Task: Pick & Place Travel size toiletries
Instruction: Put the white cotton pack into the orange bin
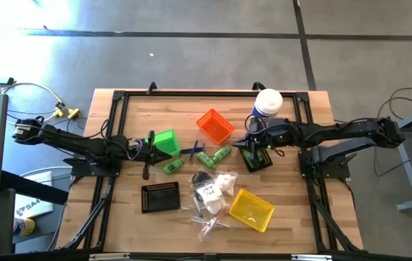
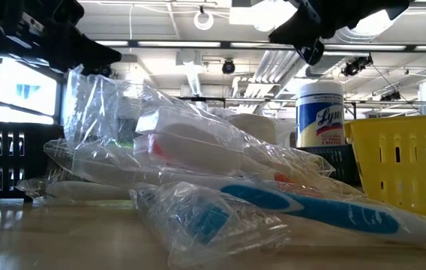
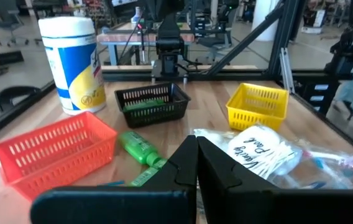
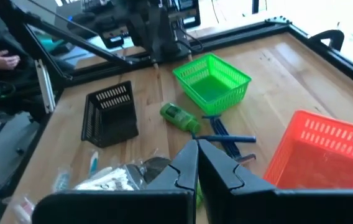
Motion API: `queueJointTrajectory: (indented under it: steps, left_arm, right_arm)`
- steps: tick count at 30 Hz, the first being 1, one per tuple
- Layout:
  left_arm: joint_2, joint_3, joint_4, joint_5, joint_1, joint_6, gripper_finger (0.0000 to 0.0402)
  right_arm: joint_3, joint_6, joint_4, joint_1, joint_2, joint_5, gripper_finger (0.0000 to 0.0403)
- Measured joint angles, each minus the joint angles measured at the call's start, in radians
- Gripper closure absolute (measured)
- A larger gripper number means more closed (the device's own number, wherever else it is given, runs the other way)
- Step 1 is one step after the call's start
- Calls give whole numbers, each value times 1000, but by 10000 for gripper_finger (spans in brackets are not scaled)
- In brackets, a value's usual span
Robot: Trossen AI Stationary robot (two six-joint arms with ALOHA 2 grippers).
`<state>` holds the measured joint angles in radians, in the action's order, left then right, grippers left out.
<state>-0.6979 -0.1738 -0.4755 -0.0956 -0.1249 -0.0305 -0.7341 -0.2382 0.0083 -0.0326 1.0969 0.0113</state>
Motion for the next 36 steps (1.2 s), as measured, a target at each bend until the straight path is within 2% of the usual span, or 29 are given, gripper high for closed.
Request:
queueJointTrajectory:
  steps: [6,19,30,36]
  left_arm:
    - [0,0,0,0,0,-30,401]
    - [0,0,41,-1,0,-26,401]
    - [0,0,52,-2,0,-27,401]
    - [0,0,52,-2,0,-27,401]
  right_arm:
    - [0,7,35,0,0,0,400]
    - [0,204,34,0,0,-38,400]
    - [0,215,34,0,0,-35,400]
    - [0,240,36,15,0,-91,400]
